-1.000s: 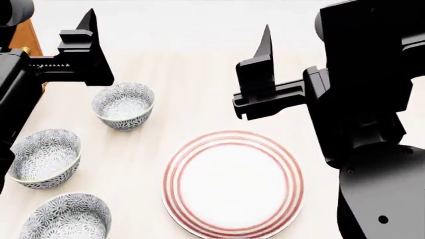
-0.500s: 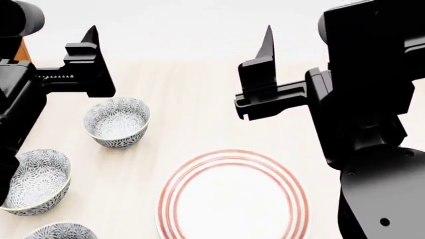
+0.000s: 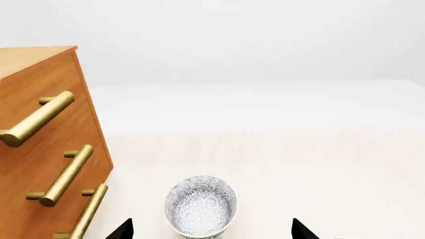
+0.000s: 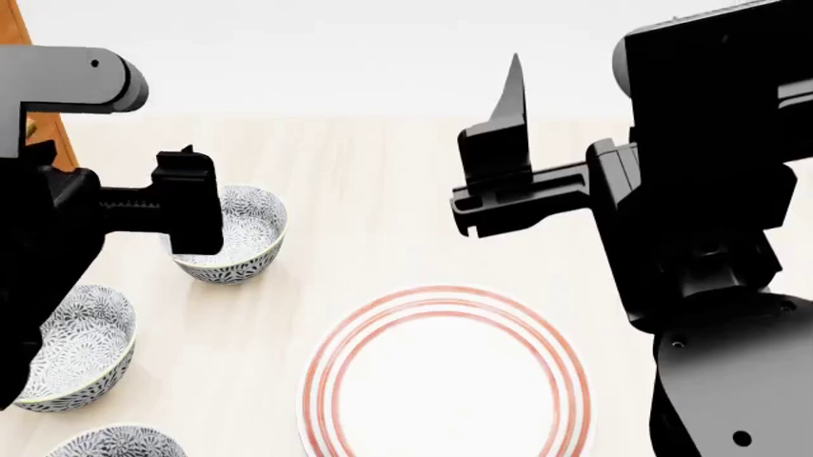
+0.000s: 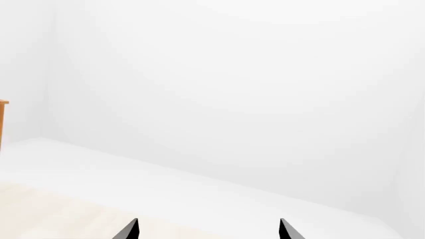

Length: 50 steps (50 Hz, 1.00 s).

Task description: Put the bowl at the front on the plate.

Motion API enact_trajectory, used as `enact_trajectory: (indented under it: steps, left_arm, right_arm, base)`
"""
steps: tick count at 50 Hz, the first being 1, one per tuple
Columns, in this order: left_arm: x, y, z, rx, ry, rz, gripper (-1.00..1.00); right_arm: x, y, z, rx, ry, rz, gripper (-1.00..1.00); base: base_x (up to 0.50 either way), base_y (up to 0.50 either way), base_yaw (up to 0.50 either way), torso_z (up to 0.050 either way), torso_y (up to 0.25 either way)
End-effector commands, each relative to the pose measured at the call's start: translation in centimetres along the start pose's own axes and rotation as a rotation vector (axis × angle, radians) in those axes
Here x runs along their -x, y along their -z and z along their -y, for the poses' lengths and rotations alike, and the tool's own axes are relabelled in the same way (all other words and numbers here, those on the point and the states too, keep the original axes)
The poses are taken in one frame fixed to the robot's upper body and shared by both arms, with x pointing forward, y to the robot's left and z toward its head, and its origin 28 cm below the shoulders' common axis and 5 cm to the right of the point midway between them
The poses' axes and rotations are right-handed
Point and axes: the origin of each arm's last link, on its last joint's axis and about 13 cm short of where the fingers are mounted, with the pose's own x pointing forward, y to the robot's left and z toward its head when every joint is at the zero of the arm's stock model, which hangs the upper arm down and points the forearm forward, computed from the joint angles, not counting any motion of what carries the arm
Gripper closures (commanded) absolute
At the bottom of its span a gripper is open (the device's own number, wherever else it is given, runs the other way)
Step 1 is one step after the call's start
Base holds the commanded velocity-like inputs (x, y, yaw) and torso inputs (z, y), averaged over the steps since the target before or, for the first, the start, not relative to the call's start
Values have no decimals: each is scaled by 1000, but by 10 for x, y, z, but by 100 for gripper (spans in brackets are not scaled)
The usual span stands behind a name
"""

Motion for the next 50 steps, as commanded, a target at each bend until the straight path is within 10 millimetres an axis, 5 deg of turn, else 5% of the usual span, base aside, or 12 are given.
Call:
enact_trajectory:
  steps: [1,50]
  left_arm:
    - [0,8,0,-78,-18,-79,-100]
    - [6,71,2,-140,29,-306,-100]
  right_arm:
    - [0,3,0,-4,-2,-2,-100]
    - [2,9,0,-9,-7,-14,-100]
  base:
    - [0,0,0,0,0]
    - [0,0,0,0,0]
